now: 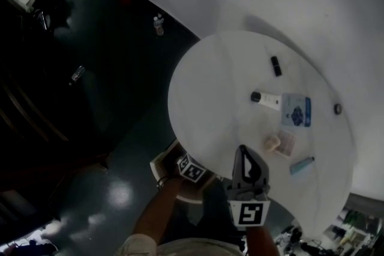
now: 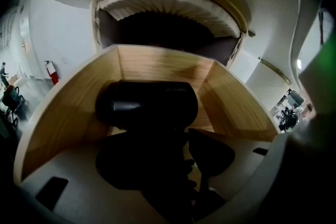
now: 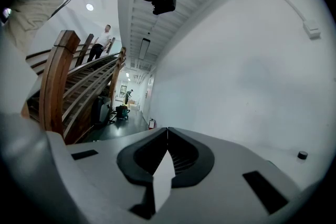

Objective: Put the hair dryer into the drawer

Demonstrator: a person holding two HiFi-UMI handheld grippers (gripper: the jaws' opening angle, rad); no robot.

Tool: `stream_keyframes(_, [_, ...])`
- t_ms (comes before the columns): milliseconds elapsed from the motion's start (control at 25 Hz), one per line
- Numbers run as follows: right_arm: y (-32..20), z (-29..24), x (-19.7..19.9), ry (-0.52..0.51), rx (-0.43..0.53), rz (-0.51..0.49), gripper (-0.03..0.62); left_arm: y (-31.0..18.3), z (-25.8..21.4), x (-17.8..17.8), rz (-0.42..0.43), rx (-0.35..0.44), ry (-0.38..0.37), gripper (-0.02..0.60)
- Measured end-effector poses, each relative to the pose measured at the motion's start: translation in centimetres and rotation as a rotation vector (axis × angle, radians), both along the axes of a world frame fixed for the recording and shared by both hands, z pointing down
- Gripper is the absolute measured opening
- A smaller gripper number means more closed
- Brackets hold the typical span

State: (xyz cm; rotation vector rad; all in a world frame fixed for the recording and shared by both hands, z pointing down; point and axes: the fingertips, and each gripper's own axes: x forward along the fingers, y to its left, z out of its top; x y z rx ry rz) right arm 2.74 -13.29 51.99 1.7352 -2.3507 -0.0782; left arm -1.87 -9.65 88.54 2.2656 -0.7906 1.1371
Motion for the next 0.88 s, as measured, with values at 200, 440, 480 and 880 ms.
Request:
stream_keyframes(200, [0.3,-0.6,-0.3,-0.003,0.013,0.003,0.007,0.2,-1.0,-0.3,0.014,0.005,0.001,0.259])
stream_keyframes(440, [0.7,-1.4,-0.6,-0.014,0.028,0.013,0.008,0.3,-2.6,-0.4,-0.022,0.002,0.038,0.261])
stream_keyframes(480, [0.8,-1.7,-0.7,-0.016,0.033,0.013,0.007,0.3,-3.0,-0.4,-0.027,0.003,0.043,0.262])
stream_keyframes(880, [1.1,-4.1,-1.2,-0.030,0.078,0.029,0.007,1.3,-6.6,-0.6,-0.023,0.047,0.070,0.262])
